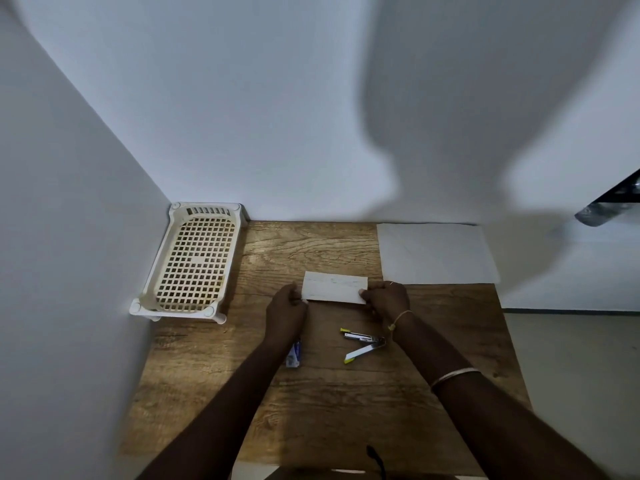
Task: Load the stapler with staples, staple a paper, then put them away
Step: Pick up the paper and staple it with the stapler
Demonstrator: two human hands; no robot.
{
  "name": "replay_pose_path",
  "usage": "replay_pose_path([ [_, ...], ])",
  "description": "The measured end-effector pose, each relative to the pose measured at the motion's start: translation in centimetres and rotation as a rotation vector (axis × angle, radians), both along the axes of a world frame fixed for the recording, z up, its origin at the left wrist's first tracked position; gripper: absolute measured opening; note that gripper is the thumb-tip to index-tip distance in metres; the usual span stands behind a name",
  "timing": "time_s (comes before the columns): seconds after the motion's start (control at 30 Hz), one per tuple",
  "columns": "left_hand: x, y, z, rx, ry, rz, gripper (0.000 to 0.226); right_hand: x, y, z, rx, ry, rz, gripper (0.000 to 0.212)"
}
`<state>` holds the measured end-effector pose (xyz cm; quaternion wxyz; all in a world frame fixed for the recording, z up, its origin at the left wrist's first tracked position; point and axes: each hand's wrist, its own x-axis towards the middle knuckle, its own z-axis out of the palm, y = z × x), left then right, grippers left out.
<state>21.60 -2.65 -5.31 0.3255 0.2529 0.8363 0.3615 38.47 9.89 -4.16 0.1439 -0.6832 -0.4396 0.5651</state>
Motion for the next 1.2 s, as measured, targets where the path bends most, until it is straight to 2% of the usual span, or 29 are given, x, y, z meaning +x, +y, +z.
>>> replay_pose_path([
  [0.17, -0.2, -0.3, 0.4, -0.007, -0.065, 0.013, 0.044, 0.4, -0.1, 1.5, 0.000, 0.049, 0.013, 0.008],
  [0.3, -0.3, -0.1, 1.3, 0.046, -0.135, 0.020, 0.046, 1.2, -0.1, 3.8, 0.039, 0.177, 0.033, 0.011],
  [0.47, -0.3, 0.5, 4.9, 0.230, -0.435, 0.013, 0.028, 2.2, 0.5, 7.1, 0.097, 0.291, 0.057, 0.021],
  [0.57, -0.2, 0.6, 7.6, 0.348, -0.610, 0.063, 0.030, 2.8, 0.8, 9.1, 0.133, 0.391, 0.068, 0.017],
  [0.63, -0.2, 0.5, 9.3, 0.426, -0.656, 0.059, 0.026, 3.3, 0.9, 10.6, 0.174, 0.452, 0.095, 0.019],
  [0.77, 0.0, -0.1, 12.3, 0.532, -0.692, 0.033, 0.005, 4.4, 0.6, 13.2, 0.293, 0.581, 0.150, 0.012],
  [0.87, 0.1, -0.5, 14.3, 0.580, -0.713, 0.022, 0.007, 5.1, 0.1, 13.7, 0.383, 0.622, 0.143, 0.014],
  [0.93, 0.2, -0.9, 15.3, 0.614, -0.705, 0.029, 0.010, 5.5, -0.6, 12.3, 0.505, 0.465, 0.161, 0.014],
  [1.0, 0.2, -1.2, 16.2, 0.639, -0.696, 0.039, 0.009, 6.0, -1.6, 9.5, 0.656, 0.129, 0.350, 0.015],
  [1.03, 0.3, -1.4, 16.5, 0.647, -0.694, 0.042, 0.009, 6.1, -2.3, 7.9, 0.655, -0.019, 0.486, 0.024],
  [1.1, 0.3, -1.6, 16.9, 0.658, -0.692, 0.042, 0.010, 6.3, -3.8, 5.3, 0.549, -0.225, 0.761, 0.056],
  [1.17, 0.4, -1.7, 17.3, 0.664, -0.695, 0.041, 0.009, 6.1, -4.7, 3.2, 0.496, -0.373, 1.001, 0.087],
  [1.2, 0.4, -1.8, 17.4, 0.665, -0.699, 0.044, 0.008, 6.0, -5.1, 2.3, 0.493, -0.426, 1.075, 0.096],
])
